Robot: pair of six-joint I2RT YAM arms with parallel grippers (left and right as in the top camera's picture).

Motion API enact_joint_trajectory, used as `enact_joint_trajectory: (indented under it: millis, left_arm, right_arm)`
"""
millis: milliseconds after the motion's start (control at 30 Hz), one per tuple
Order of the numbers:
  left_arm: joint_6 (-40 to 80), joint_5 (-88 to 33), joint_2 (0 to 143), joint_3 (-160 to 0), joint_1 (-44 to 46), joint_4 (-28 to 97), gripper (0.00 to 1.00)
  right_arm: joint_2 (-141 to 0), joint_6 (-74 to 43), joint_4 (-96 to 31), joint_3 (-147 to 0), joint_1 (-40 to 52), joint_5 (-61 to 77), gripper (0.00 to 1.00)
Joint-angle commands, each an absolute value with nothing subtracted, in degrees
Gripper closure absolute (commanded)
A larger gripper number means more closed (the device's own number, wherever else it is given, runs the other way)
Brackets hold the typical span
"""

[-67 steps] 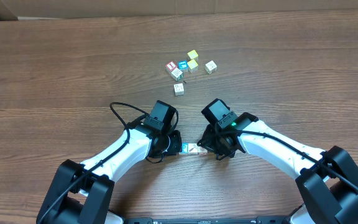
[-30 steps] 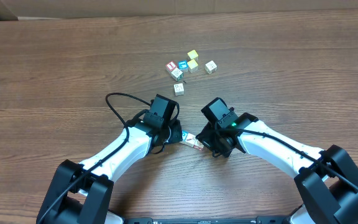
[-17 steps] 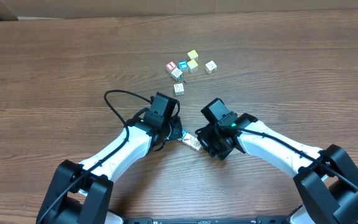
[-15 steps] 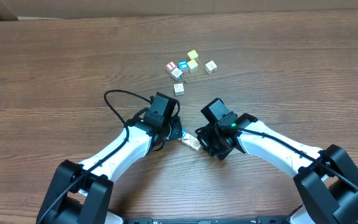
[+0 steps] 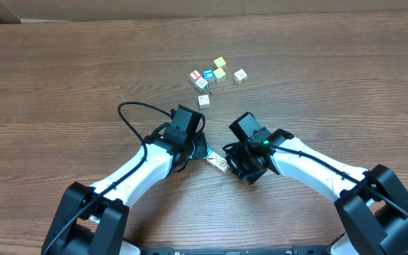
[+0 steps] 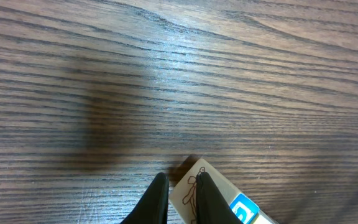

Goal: Flip 3 blocks
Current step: 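Rotate the held row, left gripper moving back, right gripper forward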

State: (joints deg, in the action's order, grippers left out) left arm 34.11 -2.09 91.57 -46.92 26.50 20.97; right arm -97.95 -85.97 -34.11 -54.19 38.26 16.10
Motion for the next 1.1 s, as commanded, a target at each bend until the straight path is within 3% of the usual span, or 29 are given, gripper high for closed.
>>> enact_joint_trajectory:
  millis: [0, 333, 433, 533, 800, 1067]
  left_arm:
    - [33.2, -2.6, 91.9, -47.9, 27.0, 21.1, 0.90]
    - [33.2, -1.8, 91.9, -47.9, 27.0, 21.5, 0.85]
    - [33.2, 0.5, 91.9, -47.9, 27.0, 22.5, 0.96]
    - [33.2, 0.6, 91.9, -47.9, 27.0, 22.7, 0.96]
    - [33.2, 1.2, 91.9, -47.9, 27.0, 22.0, 0.96]
    - [28.5, -5.6, 91.9, -53.6, 20.8, 27.2, 0.96]
  right_arm:
    - [-97.9, -86.7, -33.8, -54.8, 38.6, 16.8, 0.84]
    - [-97.9, -86.6, -34.4, -54.8, 38.6, 16.8, 0.83]
    - [-97.9, -86.6, -34.4, -54.8, 38.6, 16.8, 0.83]
    - [-97.9, -86.7, -34.6, -54.8, 38.6, 16.6, 0.83]
    - [-97.9, -86.3, -36.7, -54.8, 38.6, 14.6, 0.96]
    - [-96.6, -69.8, -36.9, -56.9, 38.5, 13.6, 0.96]
